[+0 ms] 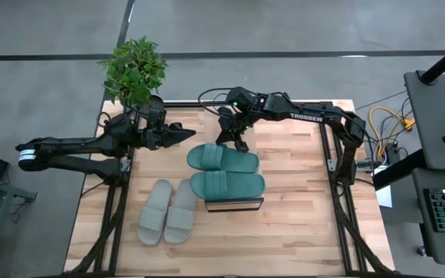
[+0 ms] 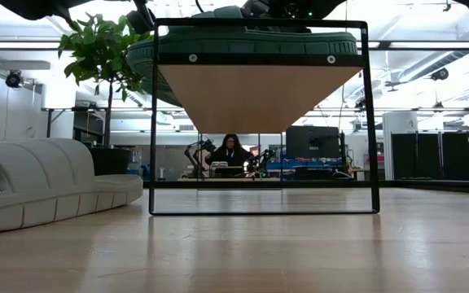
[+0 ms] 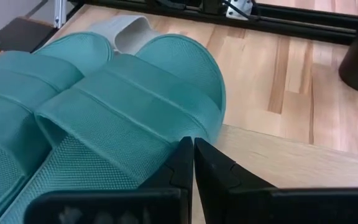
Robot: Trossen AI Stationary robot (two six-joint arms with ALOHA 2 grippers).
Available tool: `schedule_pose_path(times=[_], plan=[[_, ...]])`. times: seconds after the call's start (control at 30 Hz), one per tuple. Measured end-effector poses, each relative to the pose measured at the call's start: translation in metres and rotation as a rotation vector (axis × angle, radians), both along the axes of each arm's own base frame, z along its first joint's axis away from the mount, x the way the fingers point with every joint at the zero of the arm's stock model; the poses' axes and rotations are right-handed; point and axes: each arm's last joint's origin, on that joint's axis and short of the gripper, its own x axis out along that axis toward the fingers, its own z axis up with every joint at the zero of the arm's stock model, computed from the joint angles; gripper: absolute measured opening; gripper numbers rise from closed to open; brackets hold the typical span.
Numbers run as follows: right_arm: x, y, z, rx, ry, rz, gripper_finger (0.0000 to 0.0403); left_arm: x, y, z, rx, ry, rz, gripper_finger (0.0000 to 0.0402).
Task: Pick and place slides into the shelf
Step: Put the green slipper on the shelf
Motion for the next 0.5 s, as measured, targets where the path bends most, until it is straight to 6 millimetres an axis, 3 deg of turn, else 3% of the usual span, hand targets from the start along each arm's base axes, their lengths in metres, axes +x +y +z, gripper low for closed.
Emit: schedule_pose_path(times=[0.23, 0.5], plan=[[0.0, 0.0, 0.007, 0.009, 0.001, -0.017, 0.0009, 0.0, 0.001, -0.001, 0.005, 0.013, 0.008, 0.016], [-0.008, -0.011, 0.048, -0.006, -0.038, -0.063, 0.0009, 0.003, 0.01, -0.022, -0.004, 0.229, 0.082, 0.016]])
